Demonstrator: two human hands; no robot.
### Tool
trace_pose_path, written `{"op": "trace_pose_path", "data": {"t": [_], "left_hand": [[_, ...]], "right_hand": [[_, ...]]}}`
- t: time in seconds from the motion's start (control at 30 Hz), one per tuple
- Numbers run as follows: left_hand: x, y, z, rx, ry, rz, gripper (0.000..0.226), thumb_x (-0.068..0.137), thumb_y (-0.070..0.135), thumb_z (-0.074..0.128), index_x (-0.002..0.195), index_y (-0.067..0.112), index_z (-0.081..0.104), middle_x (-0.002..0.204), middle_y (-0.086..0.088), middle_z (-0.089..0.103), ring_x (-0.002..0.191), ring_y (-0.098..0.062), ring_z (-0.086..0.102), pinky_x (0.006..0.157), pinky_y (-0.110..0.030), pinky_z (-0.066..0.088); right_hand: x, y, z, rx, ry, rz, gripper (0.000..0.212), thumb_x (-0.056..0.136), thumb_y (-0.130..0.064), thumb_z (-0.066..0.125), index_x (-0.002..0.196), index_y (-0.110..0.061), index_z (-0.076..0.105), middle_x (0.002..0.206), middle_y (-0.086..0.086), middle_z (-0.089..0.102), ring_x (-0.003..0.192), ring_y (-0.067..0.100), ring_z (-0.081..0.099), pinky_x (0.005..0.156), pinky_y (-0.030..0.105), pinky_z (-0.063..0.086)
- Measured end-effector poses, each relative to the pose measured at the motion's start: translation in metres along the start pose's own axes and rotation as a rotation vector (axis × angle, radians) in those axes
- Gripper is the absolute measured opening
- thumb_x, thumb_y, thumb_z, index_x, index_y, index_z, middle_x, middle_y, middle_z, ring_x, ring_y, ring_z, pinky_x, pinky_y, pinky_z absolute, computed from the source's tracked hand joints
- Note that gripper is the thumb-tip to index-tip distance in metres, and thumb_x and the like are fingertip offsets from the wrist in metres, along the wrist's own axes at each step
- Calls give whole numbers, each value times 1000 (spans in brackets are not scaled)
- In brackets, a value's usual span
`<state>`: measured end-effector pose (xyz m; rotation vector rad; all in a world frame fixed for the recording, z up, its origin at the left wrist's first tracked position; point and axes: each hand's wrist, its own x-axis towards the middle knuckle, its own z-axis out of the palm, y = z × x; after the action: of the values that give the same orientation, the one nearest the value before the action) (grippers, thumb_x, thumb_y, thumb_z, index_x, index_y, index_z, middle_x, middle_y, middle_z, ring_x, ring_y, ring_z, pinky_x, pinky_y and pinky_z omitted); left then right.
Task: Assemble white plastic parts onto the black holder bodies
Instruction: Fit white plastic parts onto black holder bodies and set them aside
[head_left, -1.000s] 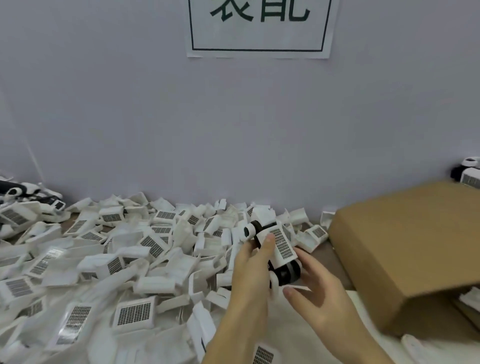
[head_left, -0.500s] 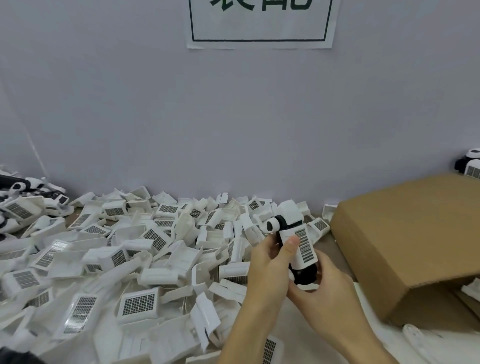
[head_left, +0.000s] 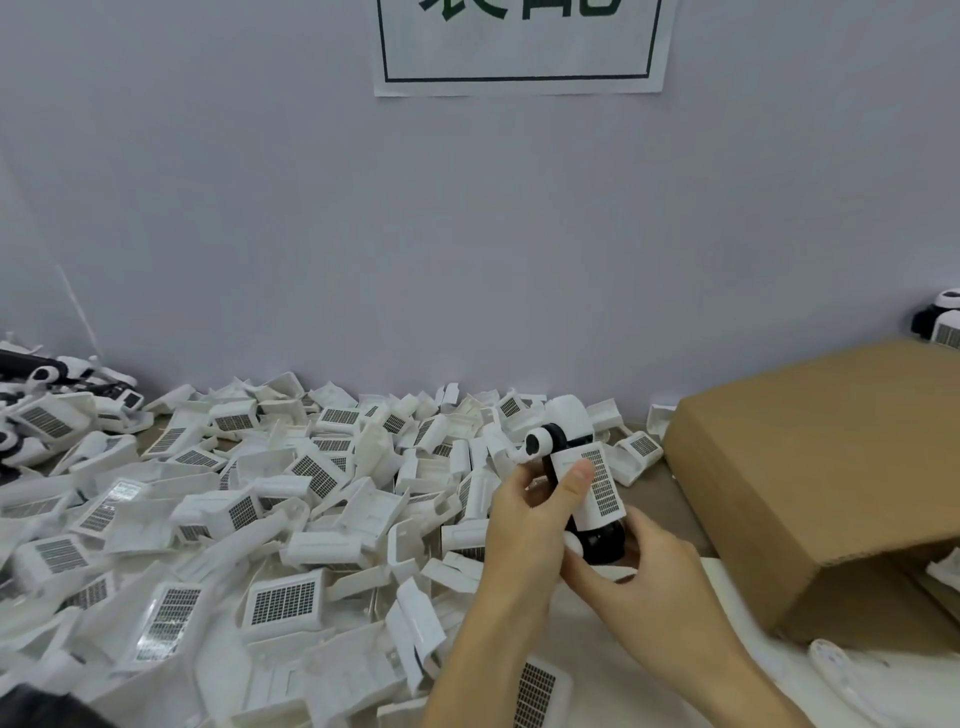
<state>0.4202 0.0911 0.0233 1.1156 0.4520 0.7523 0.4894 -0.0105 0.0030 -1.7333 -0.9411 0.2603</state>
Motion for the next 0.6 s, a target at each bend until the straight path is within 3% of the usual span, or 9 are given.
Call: {"op": "trace_pose_path", "data": {"t": [0.13, 0.23, 0.3, 0.37, 0.5, 0.6], "left_hand": [[2, -3, -3, 99, -10, 45, 25, 84, 19, 82, 105, 24, 70, 101, -3, 77, 95, -28, 75, 84, -53, 60], [1, -4, -2, 138, -85, 41, 9, 90, 23, 75, 97, 29, 75, 100, -4, 78, 93, -26, 76, 81, -48, 62], [1, -2, -1, 106, -137, -14, 18, 98, 31, 64, 102, 21, 78, 102, -11, 78, 98, -29, 75, 87, -47, 60], [1, -2, 0, 88, -166, -38, 22, 102, 25, 58, 102, 18, 79, 104, -12, 77, 102, -30, 74, 94, -50, 57], [3, -1, 0, 110, -114, -28, 22, 102, 10, 56, 101, 17, 77, 101, -11, 78, 100, -32, 74, 88, -47, 60], [5, 2, -1, 67, -145, -74, 22, 102, 9, 54, 111, 9, 74, 107, -17, 76, 102, -35, 72, 90, -51, 58]], "right_hand": [[-1, -2, -1, 164, -70, -45, 37, 87, -35, 76, 119, -48, 60, 113, -21, 71, 107, 0, 66, 80, 28, 57], [1, -3, -2, 143, 36, -63, 26, 87, -37, 73, 113, -38, 67, 103, -16, 75, 99, 5, 69, 78, 32, 59], [2, -4, -5, 124, 115, -61, 17, 86, -42, 71, 101, -35, 73, 91, -15, 76, 87, 4, 72, 73, 30, 59], [4, -4, -8, 107, 174, -62, 9, 88, -39, 71, 95, -34, 75, 85, -15, 77, 80, 4, 73, 71, 29, 60], [7, -5, -12, 93, 118, -85, 10, 91, -33, 69, 97, -34, 77, 88, -15, 77, 83, 5, 73, 76, 26, 57], [8, -7, -20, 153, 38, -88, 13, 92, -27, 69, 96, -34, 79, 88, -14, 78, 84, 4, 74, 70, 13, 53]]}}
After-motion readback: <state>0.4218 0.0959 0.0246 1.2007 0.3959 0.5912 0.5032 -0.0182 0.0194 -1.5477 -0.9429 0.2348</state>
